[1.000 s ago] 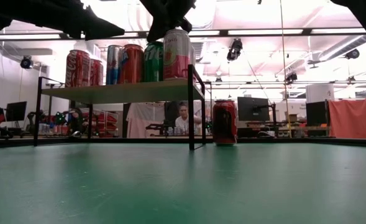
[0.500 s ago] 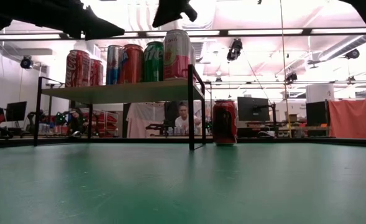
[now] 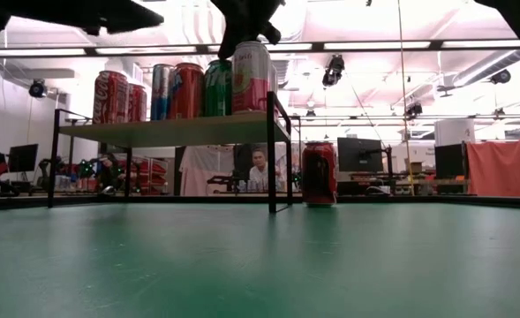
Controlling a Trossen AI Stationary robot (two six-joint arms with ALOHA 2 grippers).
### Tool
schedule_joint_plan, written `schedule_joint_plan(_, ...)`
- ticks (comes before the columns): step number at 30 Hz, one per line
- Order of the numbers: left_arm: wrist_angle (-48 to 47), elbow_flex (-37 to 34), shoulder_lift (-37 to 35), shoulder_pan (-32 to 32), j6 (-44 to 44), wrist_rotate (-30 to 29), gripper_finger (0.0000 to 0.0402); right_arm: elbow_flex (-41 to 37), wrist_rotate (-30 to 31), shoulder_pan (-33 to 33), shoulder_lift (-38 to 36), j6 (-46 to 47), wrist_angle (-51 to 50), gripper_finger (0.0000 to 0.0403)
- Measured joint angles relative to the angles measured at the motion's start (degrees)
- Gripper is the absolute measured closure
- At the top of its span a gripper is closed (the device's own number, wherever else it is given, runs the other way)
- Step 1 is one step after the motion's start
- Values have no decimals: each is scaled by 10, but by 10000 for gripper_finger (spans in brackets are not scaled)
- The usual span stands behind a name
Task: Place canned beverage on shelf
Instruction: Put the green soda can on the shelf aligned with the other green soda can, then put the red soda can on the shelf aligned with the other red soda can
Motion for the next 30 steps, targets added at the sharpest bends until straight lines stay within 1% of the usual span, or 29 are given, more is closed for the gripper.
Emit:
schedule_joint_plan(8, 0, 0, -31, -36, 14, 0, 59, 0, 1, -1, 0, -14, -1, 390)
schedule_joint_plan(14, -1, 0, -42, -46, 17, 0, 59, 0, 2, -1, 0, -24, 0, 390)
schedule_joint_plan(16, -1, 0, -43, -46, 17, -1, 59, -1, 21, 1, 0, -26, 4, 390)
schedule_joint_plan(19, -3, 0, -44, -46, 16, -1, 59, -2, 61, 11, -6, -35, 4, 390)
schedule_joint_plan(26, -8, 3, -35, -46, 10, -1, 59, -2, 62, 45, -41, -30, 8, 390)
schedule_joint_plan(30, -18, 37, -17, -59, -14, 0, 59, -2, 60, 79, -60, -30, -14, 390)
